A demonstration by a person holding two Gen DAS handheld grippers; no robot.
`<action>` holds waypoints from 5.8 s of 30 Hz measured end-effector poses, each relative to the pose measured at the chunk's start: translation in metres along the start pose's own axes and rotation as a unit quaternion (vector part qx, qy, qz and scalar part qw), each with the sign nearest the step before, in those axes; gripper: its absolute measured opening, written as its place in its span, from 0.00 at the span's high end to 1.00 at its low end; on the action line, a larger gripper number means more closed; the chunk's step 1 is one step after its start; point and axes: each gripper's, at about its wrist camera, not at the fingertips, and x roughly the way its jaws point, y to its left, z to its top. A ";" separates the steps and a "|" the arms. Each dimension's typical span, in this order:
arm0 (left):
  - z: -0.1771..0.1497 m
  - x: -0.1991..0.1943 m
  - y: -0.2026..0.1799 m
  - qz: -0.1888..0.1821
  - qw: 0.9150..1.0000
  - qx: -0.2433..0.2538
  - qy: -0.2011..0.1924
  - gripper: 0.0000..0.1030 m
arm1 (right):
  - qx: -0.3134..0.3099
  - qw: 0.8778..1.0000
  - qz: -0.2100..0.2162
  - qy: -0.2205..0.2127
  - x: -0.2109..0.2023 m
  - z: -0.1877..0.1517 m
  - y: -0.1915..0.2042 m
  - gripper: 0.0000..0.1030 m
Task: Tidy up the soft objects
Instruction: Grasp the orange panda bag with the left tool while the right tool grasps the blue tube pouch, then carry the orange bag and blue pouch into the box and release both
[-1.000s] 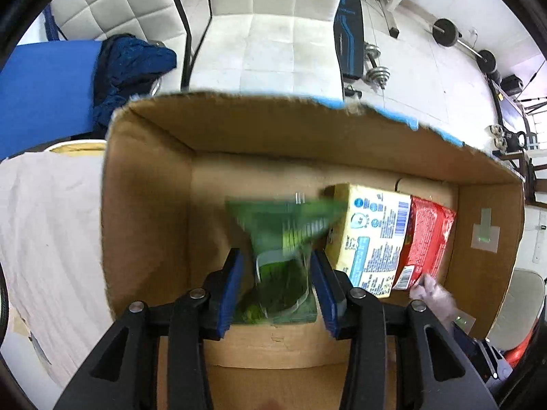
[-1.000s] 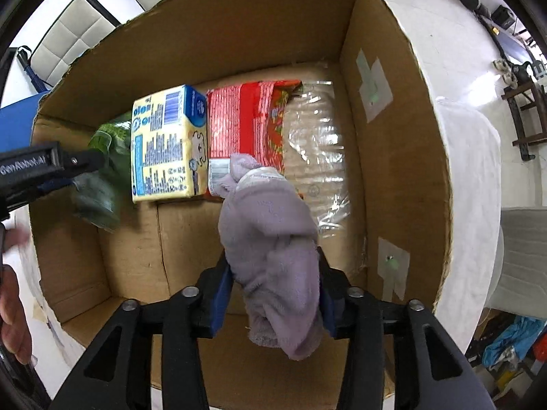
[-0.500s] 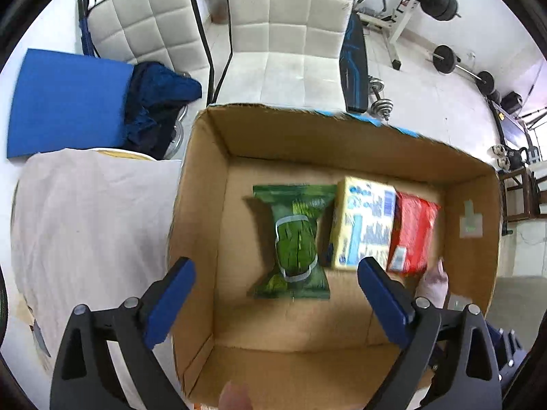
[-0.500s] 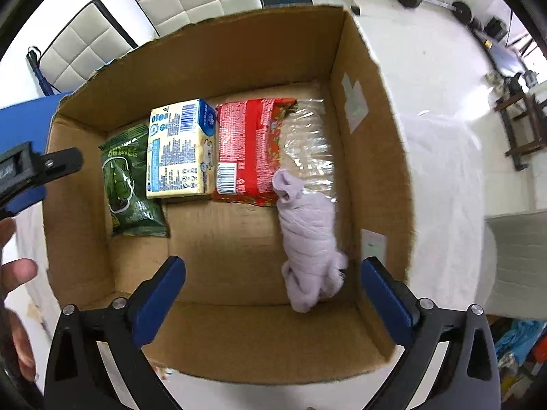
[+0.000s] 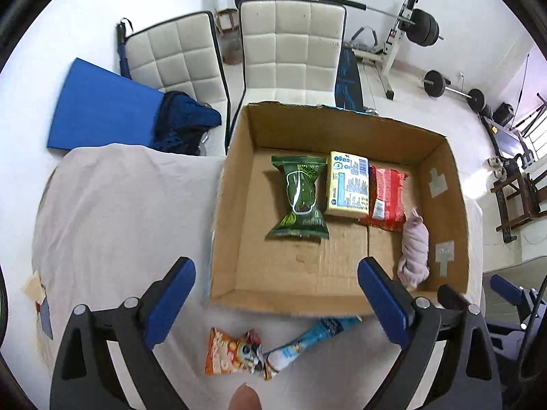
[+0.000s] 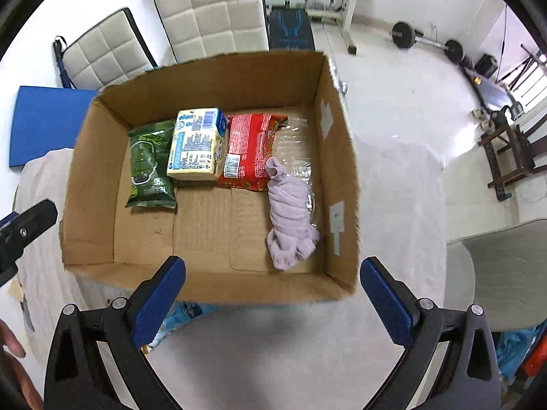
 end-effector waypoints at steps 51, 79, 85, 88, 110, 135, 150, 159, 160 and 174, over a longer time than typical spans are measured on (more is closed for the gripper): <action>-0.140 0.113 0.105 0.023 0.969 -0.135 0.203 0.05 | 0.080 0.972 0.111 0.192 0.141 -0.132 0.093 0.78; -0.170 0.151 0.025 -0.014 0.968 -0.057 0.244 0.60 | 0.051 0.972 0.065 0.222 0.133 -0.175 0.018 0.78; -0.191 0.123 0.008 0.011 0.977 -0.027 0.211 0.62 | 0.031 0.974 0.057 0.216 0.126 -0.173 0.038 0.85; -0.198 0.104 -0.002 0.015 0.981 -0.022 0.193 0.62 | 0.024 0.976 0.063 0.208 0.112 -0.174 0.039 0.86; -0.132 -0.054 -0.042 -0.038 0.996 0.033 0.075 0.62 | -0.015 0.989 0.116 0.089 -0.040 -0.135 0.019 0.86; 0.029 0.025 -0.002 -0.088 0.990 -0.069 0.089 0.62 | 0.141 0.973 0.184 0.021 -0.039 0.015 -0.004 0.86; 0.017 0.144 0.006 -0.134 0.959 -0.122 0.216 0.62 | 0.220 0.960 0.161 0.066 0.077 0.043 0.004 0.86; 0.006 0.158 0.006 -0.108 0.957 -0.123 0.241 0.60 | 0.215 0.956 0.157 0.122 0.123 0.036 0.015 0.84; 0.006 0.157 0.006 -0.105 0.957 -0.124 0.239 0.60 | 0.212 0.956 0.159 0.127 0.127 0.037 0.017 0.84; 0.015 0.117 0.014 -0.069 0.977 -0.103 0.176 0.11 | 0.159 0.975 0.119 0.097 0.104 0.046 0.029 0.12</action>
